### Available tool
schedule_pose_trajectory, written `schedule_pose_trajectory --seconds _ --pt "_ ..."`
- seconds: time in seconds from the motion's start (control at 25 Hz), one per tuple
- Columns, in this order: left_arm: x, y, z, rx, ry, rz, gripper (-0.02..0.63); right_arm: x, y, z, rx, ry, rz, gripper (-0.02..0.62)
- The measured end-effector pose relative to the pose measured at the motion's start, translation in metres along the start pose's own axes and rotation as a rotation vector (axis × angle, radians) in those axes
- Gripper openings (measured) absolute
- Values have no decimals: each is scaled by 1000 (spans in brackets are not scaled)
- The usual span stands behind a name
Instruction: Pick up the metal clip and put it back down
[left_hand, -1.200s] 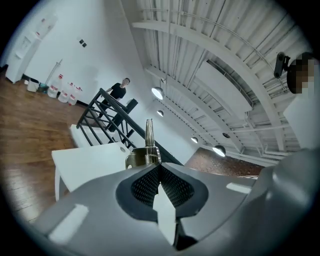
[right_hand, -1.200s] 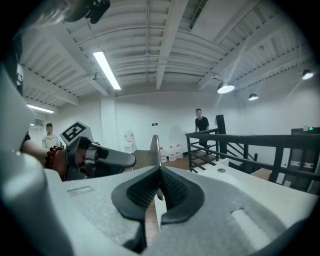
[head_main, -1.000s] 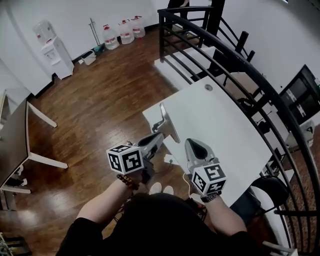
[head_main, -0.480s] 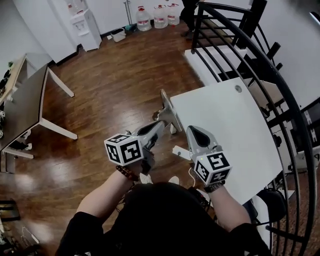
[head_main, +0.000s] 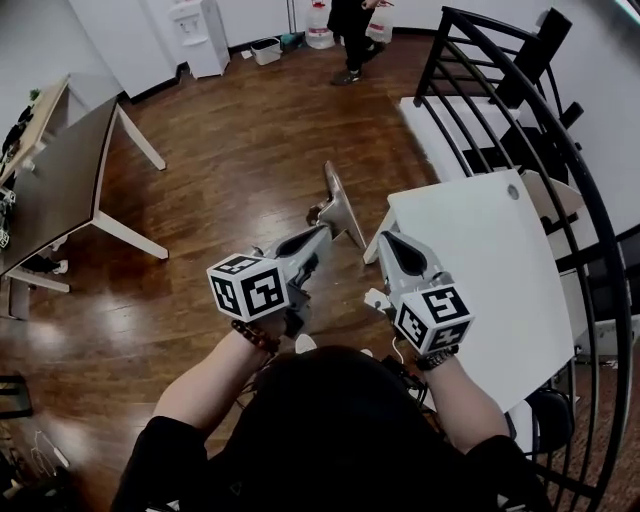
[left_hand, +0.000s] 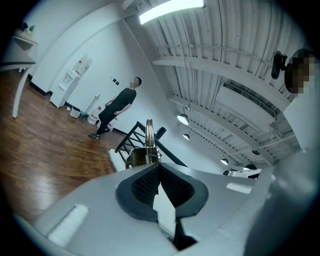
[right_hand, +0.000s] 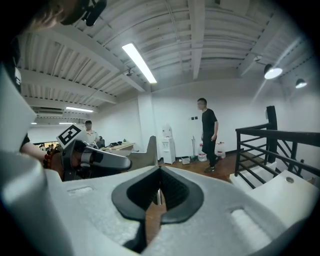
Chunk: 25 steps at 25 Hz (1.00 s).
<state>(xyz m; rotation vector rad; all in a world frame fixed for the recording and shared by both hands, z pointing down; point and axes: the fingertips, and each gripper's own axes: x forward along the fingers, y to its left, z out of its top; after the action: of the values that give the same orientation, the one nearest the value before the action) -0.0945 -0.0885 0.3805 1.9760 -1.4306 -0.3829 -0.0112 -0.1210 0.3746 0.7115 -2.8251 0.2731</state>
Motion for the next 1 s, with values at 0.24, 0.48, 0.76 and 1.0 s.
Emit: schedule_pose_trajectory --seconds 0.24,0.48,0.76,1.0 --pt "0 7 -2 9 -57 32 25 8 -2 -4 -13 -9 54 -9" --pt "-37 38 16 2 -118 85 25 45 35 1 -42 -5 127 -9" --pt "-91 72 44 -25 -182 154 25 94 97 15 -76 22 232 -9" --pt "-108 88 61 -33 -233 206 25 124 122 26 -100 27 327 -9"
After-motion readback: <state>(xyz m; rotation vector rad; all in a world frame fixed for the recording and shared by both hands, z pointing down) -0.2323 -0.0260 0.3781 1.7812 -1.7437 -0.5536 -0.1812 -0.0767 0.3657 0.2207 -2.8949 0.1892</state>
